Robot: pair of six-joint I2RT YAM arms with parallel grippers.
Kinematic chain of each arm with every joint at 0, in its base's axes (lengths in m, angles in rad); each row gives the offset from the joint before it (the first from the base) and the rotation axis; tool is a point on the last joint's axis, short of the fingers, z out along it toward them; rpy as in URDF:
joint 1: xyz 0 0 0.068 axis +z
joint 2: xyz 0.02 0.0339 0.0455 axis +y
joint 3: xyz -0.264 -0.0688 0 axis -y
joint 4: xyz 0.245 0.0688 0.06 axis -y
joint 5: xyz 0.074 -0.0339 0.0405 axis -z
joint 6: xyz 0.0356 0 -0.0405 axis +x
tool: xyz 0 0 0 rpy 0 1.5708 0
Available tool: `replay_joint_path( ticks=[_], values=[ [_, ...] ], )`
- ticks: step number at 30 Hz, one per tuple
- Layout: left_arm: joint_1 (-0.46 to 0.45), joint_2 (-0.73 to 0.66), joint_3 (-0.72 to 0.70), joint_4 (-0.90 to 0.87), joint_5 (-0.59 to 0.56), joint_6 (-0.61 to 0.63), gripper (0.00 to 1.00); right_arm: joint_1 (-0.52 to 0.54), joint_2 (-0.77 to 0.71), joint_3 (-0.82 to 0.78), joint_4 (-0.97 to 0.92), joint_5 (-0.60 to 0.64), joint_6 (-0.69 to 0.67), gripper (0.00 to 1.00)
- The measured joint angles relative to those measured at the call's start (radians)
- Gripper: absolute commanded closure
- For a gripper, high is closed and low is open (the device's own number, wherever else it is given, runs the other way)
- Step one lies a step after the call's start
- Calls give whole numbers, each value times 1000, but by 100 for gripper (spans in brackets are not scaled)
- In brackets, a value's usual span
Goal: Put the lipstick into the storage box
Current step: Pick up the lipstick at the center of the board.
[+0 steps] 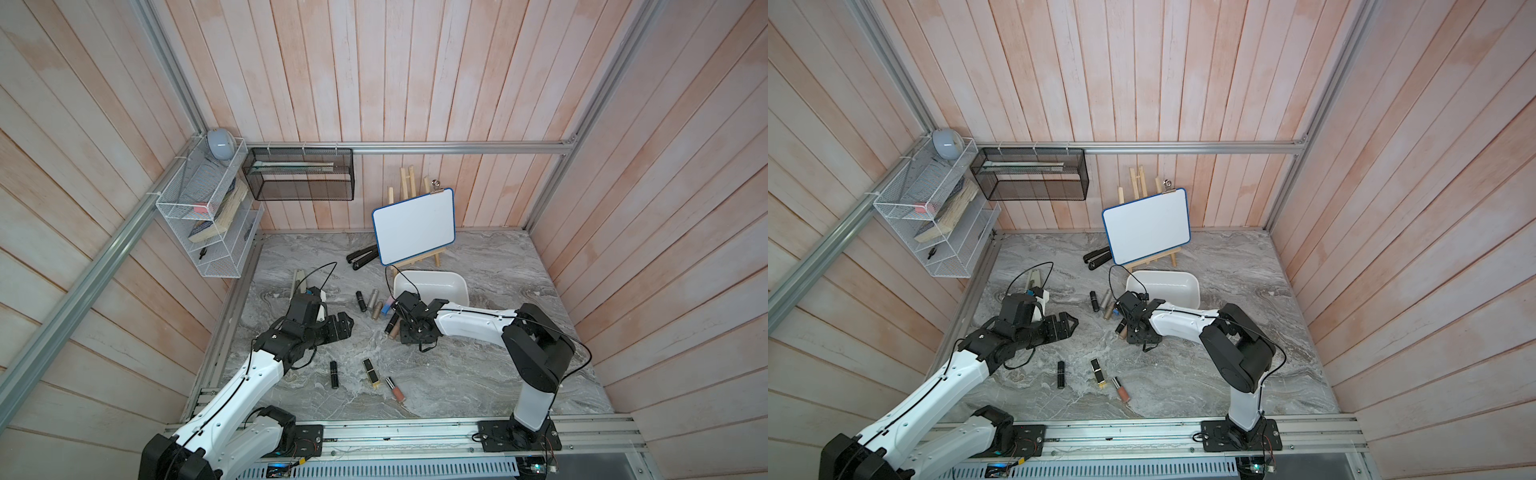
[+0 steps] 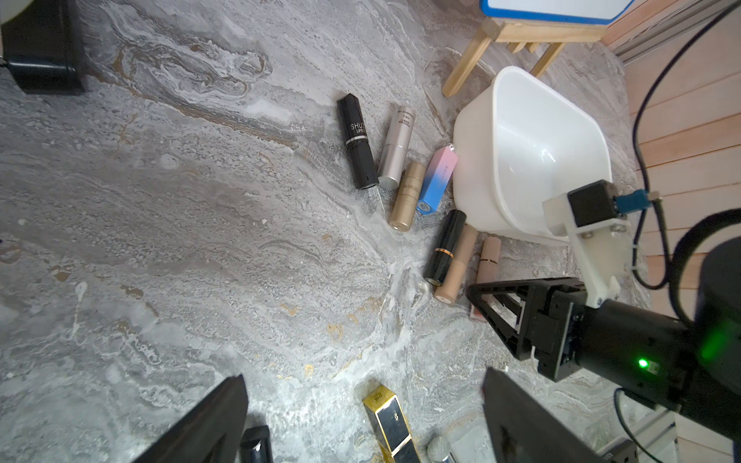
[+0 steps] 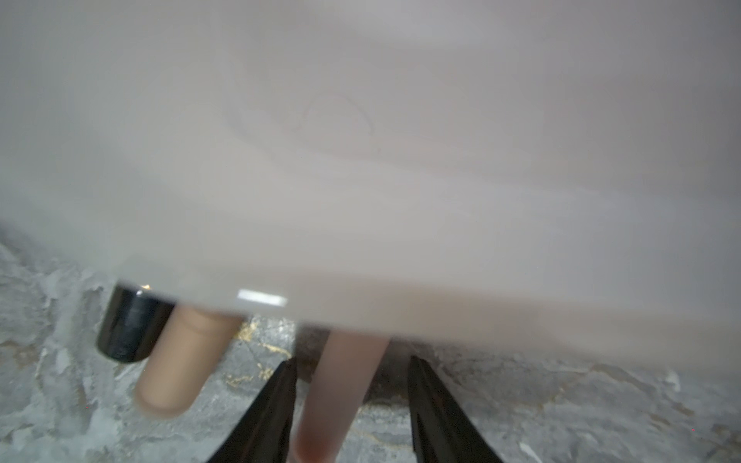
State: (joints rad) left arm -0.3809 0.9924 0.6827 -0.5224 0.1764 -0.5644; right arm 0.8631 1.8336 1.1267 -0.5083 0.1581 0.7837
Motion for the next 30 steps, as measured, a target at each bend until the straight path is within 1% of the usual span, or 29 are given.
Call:
replay_joint_path(
  ticks=[6, 9, 15, 17, 25, 30],
  values=[
    [0, -2, 0, 10, 3, 0, 3, 0, 2, 0, -2, 5, -3, 72],
    [0, -4, 0, 15, 3, 0, 3, 0, 2, 0, -2, 5, -3, 76],
    [0, -5, -2, 21, 4, -1, 3, 2, -4, -8, 4, 5, 0, 90],
    [0, -5, -6, 26, 7, -1, 3, 4, -12, -19, 5, 5, 1, 93],
    [0, -6, -19, 52, 40, -5, 3, 25, -64, -52, -16, 2, 0, 94],
    [0, -23, -34, 96, 103, -8, 4, 35, -174, -57, -17, -30, -3, 94]
  ],
)
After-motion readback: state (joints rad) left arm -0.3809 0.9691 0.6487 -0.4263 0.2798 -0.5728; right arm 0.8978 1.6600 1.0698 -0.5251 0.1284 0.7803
